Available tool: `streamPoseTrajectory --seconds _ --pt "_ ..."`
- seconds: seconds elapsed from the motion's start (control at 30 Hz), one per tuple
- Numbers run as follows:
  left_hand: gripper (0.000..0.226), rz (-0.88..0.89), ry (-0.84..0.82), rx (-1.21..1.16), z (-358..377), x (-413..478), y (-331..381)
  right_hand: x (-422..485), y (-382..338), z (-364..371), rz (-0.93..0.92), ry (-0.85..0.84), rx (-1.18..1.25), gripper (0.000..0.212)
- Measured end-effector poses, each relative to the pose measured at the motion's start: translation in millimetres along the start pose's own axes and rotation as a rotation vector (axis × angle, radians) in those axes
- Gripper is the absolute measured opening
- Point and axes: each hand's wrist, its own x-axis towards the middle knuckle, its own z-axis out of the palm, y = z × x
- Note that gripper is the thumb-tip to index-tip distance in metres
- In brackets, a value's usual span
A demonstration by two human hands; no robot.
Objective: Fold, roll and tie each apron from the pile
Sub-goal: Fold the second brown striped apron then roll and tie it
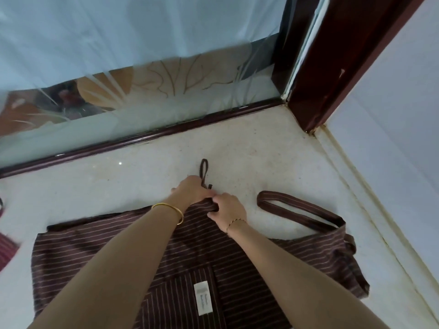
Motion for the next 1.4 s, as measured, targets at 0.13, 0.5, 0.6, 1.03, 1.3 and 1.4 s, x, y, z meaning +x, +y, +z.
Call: streamPoseTrajectory --seconds 0.13,0.5,0.6,1.03,1.3,1.4 --pt "0.031 0.012 -0.147 -0.040 -13.4 -1.7 10.5 -4.1 7.1 6.9 -0.054 0.056 0.154 0.033" --pt "0.007 0.138 0.081 -1.362 -79.3 -8.8 39.7 -11.6 14.5 -2.6 -0.165 -0.122 0.109 0.030" --pt "0.019 0.113 0.221 -1.123 -101.3 -9.4 54.5 -15.9 9.2 -4.7 -0.158 -0.124 0.139 0.012" --pt "0.034 0.601 -0.095 0.189 35.9 -65.2 44.7 -64.8 107.0 -58.7 0.477 0.314 -0.449 0.061" --pt "0.034 0.685 -0.169 0.676 93.0 -79.1 60.4 -82.9 144.8 -101.8 0.521 0.436 -0.082 0.019" --pt "0.031 0.603 -0.066 0.688 91.6 -79.4 65.6 -99.8 150.1 -134.2 0.563 0.704 0.204 0.016"
